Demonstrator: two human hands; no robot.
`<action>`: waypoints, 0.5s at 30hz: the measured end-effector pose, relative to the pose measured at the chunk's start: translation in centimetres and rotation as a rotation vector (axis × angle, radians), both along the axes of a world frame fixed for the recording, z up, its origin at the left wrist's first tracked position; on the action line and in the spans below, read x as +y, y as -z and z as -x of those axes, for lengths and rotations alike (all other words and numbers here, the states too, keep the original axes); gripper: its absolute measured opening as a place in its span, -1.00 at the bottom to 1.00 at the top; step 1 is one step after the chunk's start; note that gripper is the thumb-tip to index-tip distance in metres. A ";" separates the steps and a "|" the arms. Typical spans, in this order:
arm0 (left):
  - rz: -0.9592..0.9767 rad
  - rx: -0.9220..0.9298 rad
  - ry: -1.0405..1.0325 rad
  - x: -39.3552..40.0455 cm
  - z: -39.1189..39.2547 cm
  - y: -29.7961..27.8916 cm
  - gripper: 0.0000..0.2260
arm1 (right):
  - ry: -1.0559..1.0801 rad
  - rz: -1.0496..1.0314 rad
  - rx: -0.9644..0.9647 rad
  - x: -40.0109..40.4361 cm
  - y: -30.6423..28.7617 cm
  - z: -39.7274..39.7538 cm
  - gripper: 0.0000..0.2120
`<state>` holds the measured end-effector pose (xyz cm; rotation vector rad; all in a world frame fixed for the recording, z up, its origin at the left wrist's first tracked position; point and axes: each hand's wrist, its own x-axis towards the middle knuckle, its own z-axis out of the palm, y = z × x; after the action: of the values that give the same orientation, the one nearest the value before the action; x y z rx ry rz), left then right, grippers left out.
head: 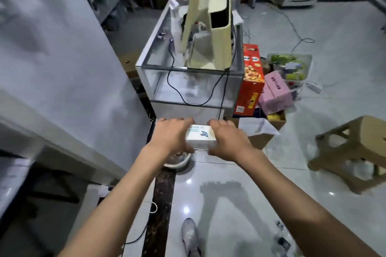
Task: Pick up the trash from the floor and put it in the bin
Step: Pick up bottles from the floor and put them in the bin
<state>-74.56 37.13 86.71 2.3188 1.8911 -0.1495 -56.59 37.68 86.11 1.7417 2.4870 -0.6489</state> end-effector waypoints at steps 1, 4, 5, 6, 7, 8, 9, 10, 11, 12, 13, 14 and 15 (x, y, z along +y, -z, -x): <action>0.008 -0.012 -0.032 1.0 2.2 0.7 -0.38 | -0.032 0.007 -0.008 1.6 0.5 2.1 -0.36; 0.028 -0.022 -0.105 3.8 7.2 2.8 -0.38 | -0.113 0.036 -0.035 5.8 1.9 7.2 -0.32; 0.024 -0.021 -0.124 4.7 8.7 3.6 -0.39 | -0.145 0.054 -0.045 7.3 2.7 8.8 -0.31; 0.023 -0.019 -0.144 5.6 9.9 4.7 -0.39 | -0.169 0.069 -0.053 8.7 3.6 10.2 -0.31; 0.024 -0.017 -0.163 6.5 11.0 5.9 -0.39 | -0.182 0.085 -0.056 10.1 4.6 11.5 -0.32; 0.028 -0.018 -0.184 7.5 11.9 7.1 -0.39 | -0.193 0.096 -0.055 11.6 5.7 12.7 -0.33; 0.038 -0.019 -0.210 8.3 12.7 8.4 -0.39 | -0.201 0.109 -0.053 12.7 7.0 13.6 -0.35; 0.050 -0.023 -0.242 9.5 13.4 10.0 -0.40 | -0.213 0.118 -0.046 14.1 8.5 14.7 -0.37; 0.061 -0.015 -0.270 10.6 14.1 11.8 -0.40 | -0.220 0.121 -0.039 15.4 10.3 15.5 -0.38; 0.083 -0.007 -0.296 11.6 14.6 13.9 -0.41 | -0.219 0.122 -0.035 16.4 12.6 16.3 -0.36; 0.121 0.002 -0.324 12.6 15.2 16.1 -0.42 | -0.212 0.124 -0.032 17.4 15.2 17.1 -0.34; 0.155 0.014 -0.345 13.3 15.6 18.1 -0.44 | -0.205 0.125 -0.030 18.0 17.7 17.5 -0.32; 0.168 0.033 -0.366 14.3 16.1 20.8 -0.46 | -0.210 0.120 -0.031 18.9 20.7 18.3 -0.31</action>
<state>-90.64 51.41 65.95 1.8397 2.1859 -0.2925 -74.87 56.61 65.42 1.4150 2.5067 -0.7292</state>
